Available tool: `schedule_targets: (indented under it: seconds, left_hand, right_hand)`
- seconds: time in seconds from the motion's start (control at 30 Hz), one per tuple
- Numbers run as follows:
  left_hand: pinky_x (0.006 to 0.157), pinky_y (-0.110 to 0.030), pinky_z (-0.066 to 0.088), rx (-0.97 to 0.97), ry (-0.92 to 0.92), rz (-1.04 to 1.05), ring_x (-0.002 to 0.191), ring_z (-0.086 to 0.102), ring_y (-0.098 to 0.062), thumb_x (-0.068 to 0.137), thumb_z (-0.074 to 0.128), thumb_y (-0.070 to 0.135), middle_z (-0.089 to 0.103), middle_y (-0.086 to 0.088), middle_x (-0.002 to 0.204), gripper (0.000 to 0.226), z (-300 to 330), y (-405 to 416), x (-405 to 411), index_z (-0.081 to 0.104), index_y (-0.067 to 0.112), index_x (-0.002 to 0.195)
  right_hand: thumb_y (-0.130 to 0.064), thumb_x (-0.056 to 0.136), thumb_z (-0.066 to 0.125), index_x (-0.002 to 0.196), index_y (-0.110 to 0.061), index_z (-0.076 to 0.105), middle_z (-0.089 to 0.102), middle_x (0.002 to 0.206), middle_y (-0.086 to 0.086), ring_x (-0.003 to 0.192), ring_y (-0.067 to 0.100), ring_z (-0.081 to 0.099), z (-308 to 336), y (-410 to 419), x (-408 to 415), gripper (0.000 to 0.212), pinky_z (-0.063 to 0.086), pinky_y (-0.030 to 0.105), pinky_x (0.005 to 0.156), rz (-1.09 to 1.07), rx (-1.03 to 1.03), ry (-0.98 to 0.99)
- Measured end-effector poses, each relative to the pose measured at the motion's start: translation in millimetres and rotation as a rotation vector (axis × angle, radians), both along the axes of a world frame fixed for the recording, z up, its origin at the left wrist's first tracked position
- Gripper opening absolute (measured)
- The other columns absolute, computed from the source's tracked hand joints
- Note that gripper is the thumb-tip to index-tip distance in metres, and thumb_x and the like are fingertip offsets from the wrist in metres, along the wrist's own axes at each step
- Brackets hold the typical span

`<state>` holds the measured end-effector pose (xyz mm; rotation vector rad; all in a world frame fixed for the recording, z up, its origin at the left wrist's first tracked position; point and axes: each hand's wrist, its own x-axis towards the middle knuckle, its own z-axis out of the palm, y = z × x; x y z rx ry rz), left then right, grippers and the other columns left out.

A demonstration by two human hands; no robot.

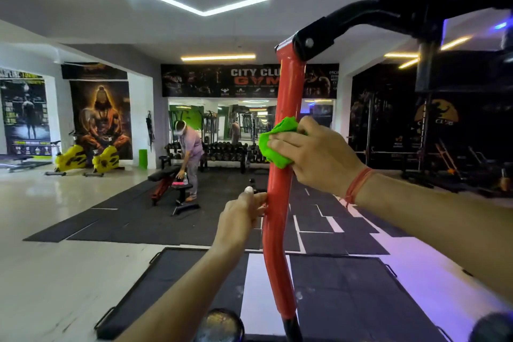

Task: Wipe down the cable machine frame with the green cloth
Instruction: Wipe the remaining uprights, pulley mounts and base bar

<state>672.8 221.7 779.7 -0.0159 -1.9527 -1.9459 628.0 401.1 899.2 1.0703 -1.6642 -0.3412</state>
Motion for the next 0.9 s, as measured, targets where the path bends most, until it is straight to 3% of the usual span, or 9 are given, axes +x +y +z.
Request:
schedule_targets:
  seconds: [0.07, 0.17, 0.27, 0.33, 0.5, 0.6, 0.67, 0.77, 0.9]
  left_hand:
    - [0.083, -0.03, 0.044, 0.011, -0.03, -0.003, 0.106, 0.07, -0.008, 0.106, 0.027, 0.044, 0.077, 0.007, 0.107, 0.053, -10, 0, 0, 0.074, 0.022, 0.112]
    - [0.084, -0.03, 0.045, 0.032, -0.068, 0.015, 0.106, 0.07, -0.009, 0.105, 0.028, 0.045, 0.077, 0.008, 0.107, 0.053, -28, -1, 0, 0.075, 0.021, 0.113]
    - [0.082, -0.029, 0.045, 0.063, -0.08, 0.017, 0.104, 0.071, -0.009, 0.105, 0.028, 0.045, 0.078, 0.006, 0.106, 0.054, -42, -1, 1, 0.076, 0.021, 0.111]
    - [0.079, -0.027, 0.046, 0.093, -0.083, 0.032, 0.1, 0.071, -0.006, 0.105, 0.029, 0.044, 0.078, 0.006, 0.105, 0.053, -51, 1, 2, 0.075, 0.02, 0.111]
    - [0.082, -0.028, 0.043, 0.169, -0.138, 0.019, 0.097, 0.07, -0.009, 0.106, 0.028, 0.043, 0.079, 0.005, 0.098, 0.053, -76, 3, 7, 0.076, 0.021, 0.1]
    - [0.084, -0.031, 0.043, 0.201, -0.177, 0.011, 0.103, 0.069, -0.011, 0.106, 0.028, 0.044, 0.078, 0.007, 0.101, 0.053, -85, 5, 10, 0.076, 0.023, 0.099]
    - [0.084, -0.031, 0.043, 0.221, -0.17, 0.028, 0.103, 0.069, -0.01, 0.106, 0.028, 0.044, 0.078, 0.009, 0.101, 0.052, -91, 7, 13, 0.076, 0.025, 0.099]
    - [0.091, -0.031, 0.046, 0.269, -0.177, 0.028, 0.102, 0.07, -0.01, 0.106, 0.029, 0.044, 0.078, 0.007, 0.1, 0.051, -103, 8, 15, 0.075, 0.023, 0.1]
    - [0.102, -0.033, 0.046, 0.284, -0.218, 0.008, 0.108, 0.068, -0.012, 0.106, 0.029, 0.046, 0.077, 0.006, 0.108, 0.051, -119, 10, 18, 0.074, 0.023, 0.105]
  right_hand:
    - [-0.013, 0.102, 0.029, 0.132, -0.011, 0.061, 0.062, 0.139, 0.004, 0.103, 0.026, 0.058, -28, -1, -11, 0.045, 0.04, 0.038, 0.087, 0.002, 0.038, 0.051]
    - [-0.007, 0.104, 0.031, 0.136, -0.009, 0.054, 0.061, 0.135, 0.007, 0.097, 0.032, 0.063, -72, 6, -17, 0.039, 0.047, 0.042, 0.082, 0.018, 0.277, 0.079]
    - [-0.005, 0.1, 0.034, 0.137, -0.009, 0.058, 0.059, 0.142, 0.004, 0.114, 0.022, 0.057, -67, 15, -19, 0.045, 0.042, 0.034, 0.087, 0.065, 0.143, 0.038]
    - [-0.004, 0.099, 0.039, 0.136, -0.011, 0.062, 0.057, 0.145, 0.004, 0.11, 0.022, 0.049, -79, 16, -17, 0.045, 0.039, 0.031, 0.087, 0.092, 0.023, 0.011]
    - [-0.001, 0.101, 0.052, 0.148, -0.014, 0.049, 0.047, 0.155, 0.001, 0.135, 0.021, 0.051, -152, 24, -27, 0.049, 0.049, 0.037, 0.083, 0.112, 0.269, 0.08]
    - [-0.01, 0.099, 0.058, 0.14, -0.022, 0.06, 0.047, 0.151, 0.004, 0.111, 0.032, 0.058, -152, 15, -28, 0.042, 0.05, 0.038, 0.09, 0.231, -0.087, -0.192]
    - [-0.008, 0.09, 0.066, 0.133, -0.027, 0.066, 0.043, 0.145, 0.006, 0.108, 0.034, 0.052, -167, 5, -24, 0.046, 0.043, 0.034, 0.1, 0.296, -0.355, -0.335]
    - [0.005, 0.08, 0.065, 0.129, -0.027, 0.068, 0.039, 0.141, 0.005, 0.116, 0.032, 0.05, -239, 1, -16, 0.059, 0.045, 0.033, 0.106, 0.33, -0.441, -0.608]
    - [0.012, 0.081, 0.071, 0.121, -0.028, 0.073, 0.047, 0.137, 0.009, 0.116, 0.025, 0.057, -293, 1, -1, 0.057, 0.055, 0.036, 0.095, 0.393, -0.605, -0.888]
